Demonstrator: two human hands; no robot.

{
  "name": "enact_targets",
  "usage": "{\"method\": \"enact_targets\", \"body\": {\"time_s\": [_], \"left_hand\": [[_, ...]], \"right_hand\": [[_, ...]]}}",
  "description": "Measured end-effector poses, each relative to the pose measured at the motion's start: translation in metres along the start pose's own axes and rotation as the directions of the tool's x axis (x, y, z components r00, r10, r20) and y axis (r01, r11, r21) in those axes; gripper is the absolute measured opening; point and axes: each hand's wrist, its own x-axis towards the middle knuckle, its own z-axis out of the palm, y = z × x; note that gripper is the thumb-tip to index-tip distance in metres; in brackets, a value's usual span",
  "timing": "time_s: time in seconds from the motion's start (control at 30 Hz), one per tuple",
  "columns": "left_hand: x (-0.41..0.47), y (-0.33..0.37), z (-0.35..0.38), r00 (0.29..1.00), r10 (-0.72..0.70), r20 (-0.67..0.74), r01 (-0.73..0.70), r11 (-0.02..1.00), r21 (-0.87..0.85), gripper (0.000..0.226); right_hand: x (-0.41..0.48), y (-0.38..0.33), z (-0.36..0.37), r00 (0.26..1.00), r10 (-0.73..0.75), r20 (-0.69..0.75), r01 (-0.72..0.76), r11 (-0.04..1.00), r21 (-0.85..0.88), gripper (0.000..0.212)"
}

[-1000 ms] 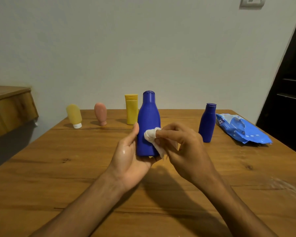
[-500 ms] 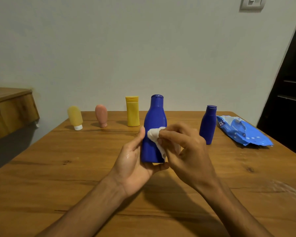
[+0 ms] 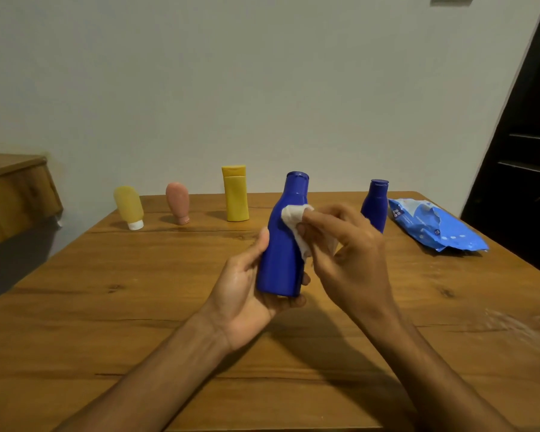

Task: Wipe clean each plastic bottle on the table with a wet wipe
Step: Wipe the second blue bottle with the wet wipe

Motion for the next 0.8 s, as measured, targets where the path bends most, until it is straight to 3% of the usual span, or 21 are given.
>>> {"method": "enact_targets", "body": {"time_s": [0.1, 0.27, 0.47, 0.63, 0.8], "left_hand": [[-0.001, -0.002, 0.002, 1.0, 0.0, 0.004, 0.0, 1.0, 0.015, 0.052], [0.001, -0.001, 0.003, 0.998, 0.056, -0.031, -0.058, 0.996, -0.064, 0.048], [0.0, -0.003, 0.004, 0.998, 0.042, -0.036, -0.043, 0.998, -0.036, 0.047], [0.0, 0.003, 0.008, 0.992, 0.089, -0.089, -0.102, 0.984, -0.144, 0.052], [0.0, -0.003, 0.009, 0.993, 0.07, -0.099, -0.079, 0.992, -0.095, 0.05]], "right_hand": [[0.0, 0.002, -0.002, 0.999, 0.041, -0.03, -0.04, 0.999, 0.013, 0.028], [-0.004, -0.003, 0.003, 0.983, 0.034, 0.178, -0.045, 0.997, 0.057, 0.027], [-0.002, -0.002, 0.001, 0.997, 0.072, -0.024, -0.071, 0.997, 0.022, 0.033], [-0.009, -0.011, 0.008, 0.987, 0.045, 0.154, -0.048, 0.999, 0.02, 0.027], [-0.002, -0.008, 0.002, 0.992, 0.098, 0.081, -0.101, 0.994, 0.032, 0.028]]}}
